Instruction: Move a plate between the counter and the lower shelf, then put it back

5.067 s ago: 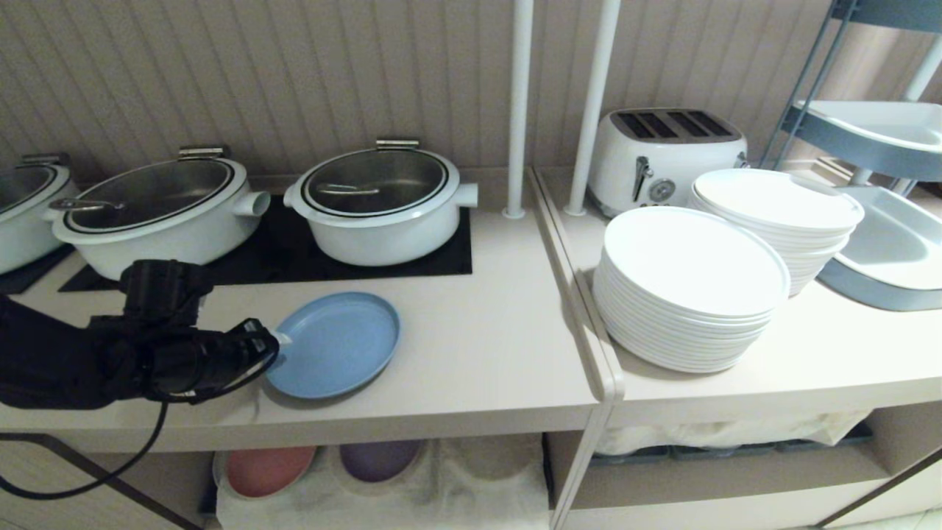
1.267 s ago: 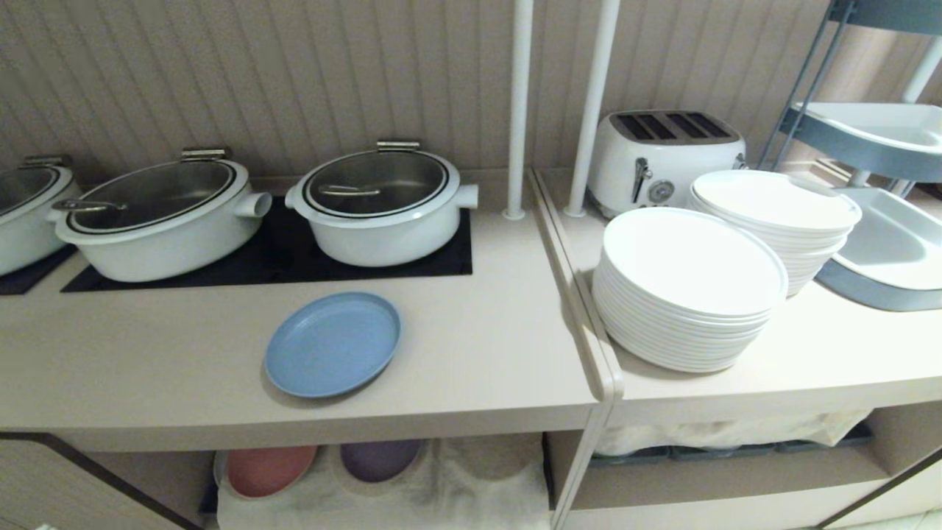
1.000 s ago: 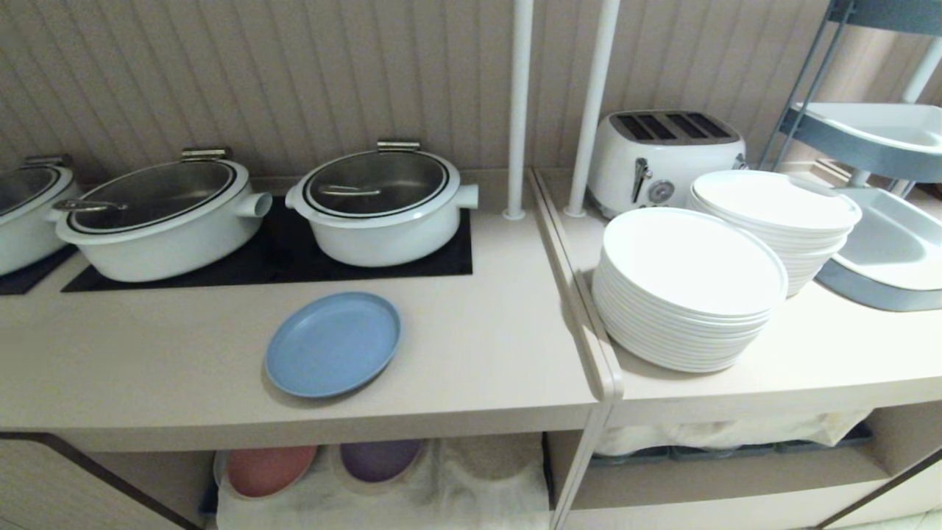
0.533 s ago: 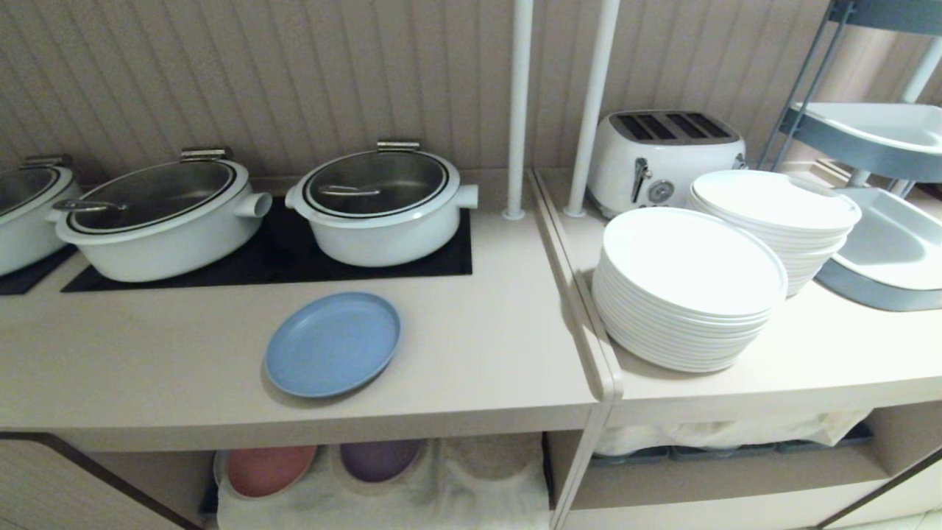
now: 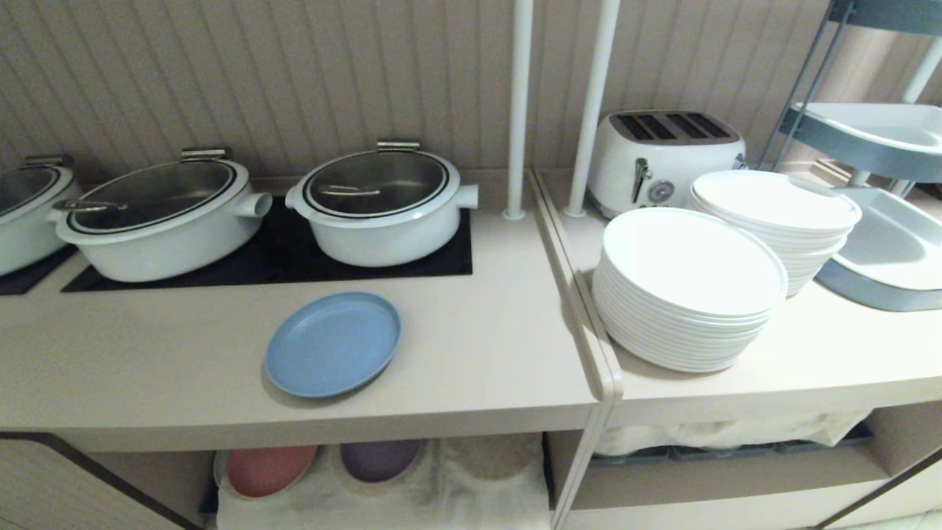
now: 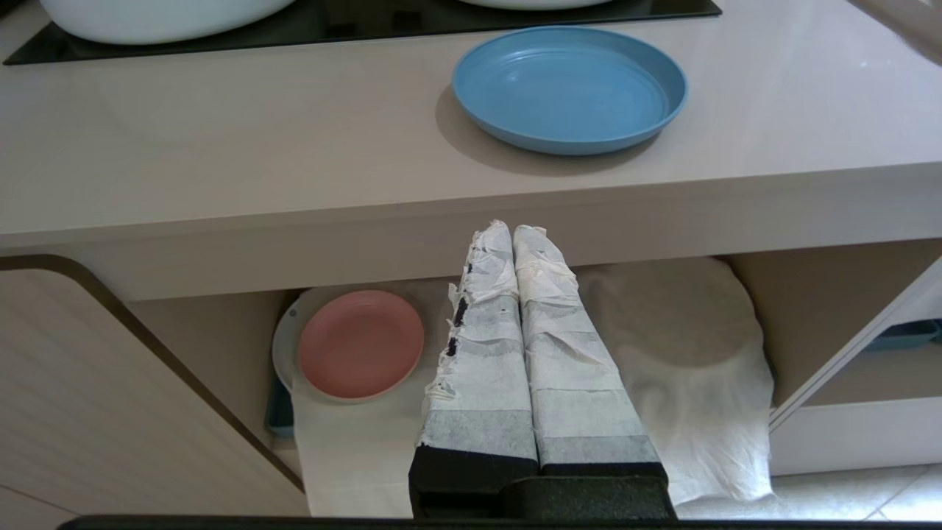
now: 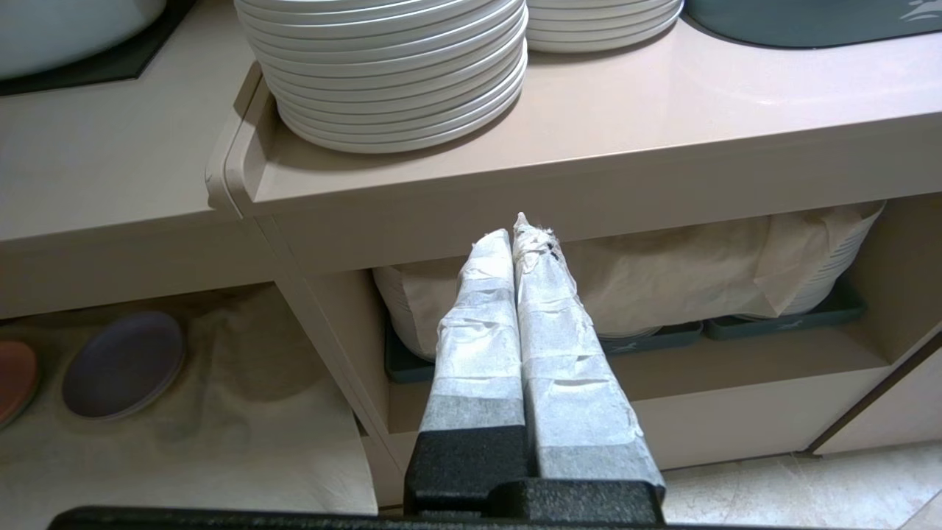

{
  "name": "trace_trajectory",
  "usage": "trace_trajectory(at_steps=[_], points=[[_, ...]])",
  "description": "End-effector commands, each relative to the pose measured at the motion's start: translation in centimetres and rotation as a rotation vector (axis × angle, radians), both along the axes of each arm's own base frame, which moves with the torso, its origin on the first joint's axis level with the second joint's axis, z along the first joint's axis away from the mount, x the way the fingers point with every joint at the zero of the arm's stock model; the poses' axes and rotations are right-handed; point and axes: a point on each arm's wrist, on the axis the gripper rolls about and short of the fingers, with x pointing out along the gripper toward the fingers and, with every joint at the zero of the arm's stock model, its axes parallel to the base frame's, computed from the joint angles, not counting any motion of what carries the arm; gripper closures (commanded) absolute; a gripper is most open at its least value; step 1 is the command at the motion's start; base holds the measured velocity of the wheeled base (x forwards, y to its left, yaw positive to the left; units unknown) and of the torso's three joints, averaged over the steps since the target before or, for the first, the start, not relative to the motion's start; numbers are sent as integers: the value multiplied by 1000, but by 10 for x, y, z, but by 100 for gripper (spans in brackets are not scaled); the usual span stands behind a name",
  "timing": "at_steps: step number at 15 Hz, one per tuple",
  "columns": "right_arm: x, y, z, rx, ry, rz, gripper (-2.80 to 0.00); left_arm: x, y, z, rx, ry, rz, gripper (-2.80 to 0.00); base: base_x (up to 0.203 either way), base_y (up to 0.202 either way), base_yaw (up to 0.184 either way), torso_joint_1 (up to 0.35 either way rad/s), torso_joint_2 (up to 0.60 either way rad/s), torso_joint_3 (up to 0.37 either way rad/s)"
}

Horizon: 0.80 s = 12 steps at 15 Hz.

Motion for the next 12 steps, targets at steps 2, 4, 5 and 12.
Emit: trace_trajectory(at_steps=[2, 4, 5, 12], points=[[0, 0, 0, 0, 0, 0, 0, 0, 0, 0, 9, -1, 0, 0, 0, 0, 0, 0, 0, 0], [0, 0, 0, 0, 0, 0, 0, 0, 0, 0, -30, 0, 5, 0, 0, 0, 0, 0, 0, 0], [0, 0, 0, 0, 0, 0, 0, 0, 0, 0, -46, -2, 15, 0, 0, 0, 0, 0, 0, 0], [0, 0, 0, 0, 0, 0, 0, 0, 0, 0, -45, -2, 15, 0, 0, 0, 0, 0, 0, 0]])
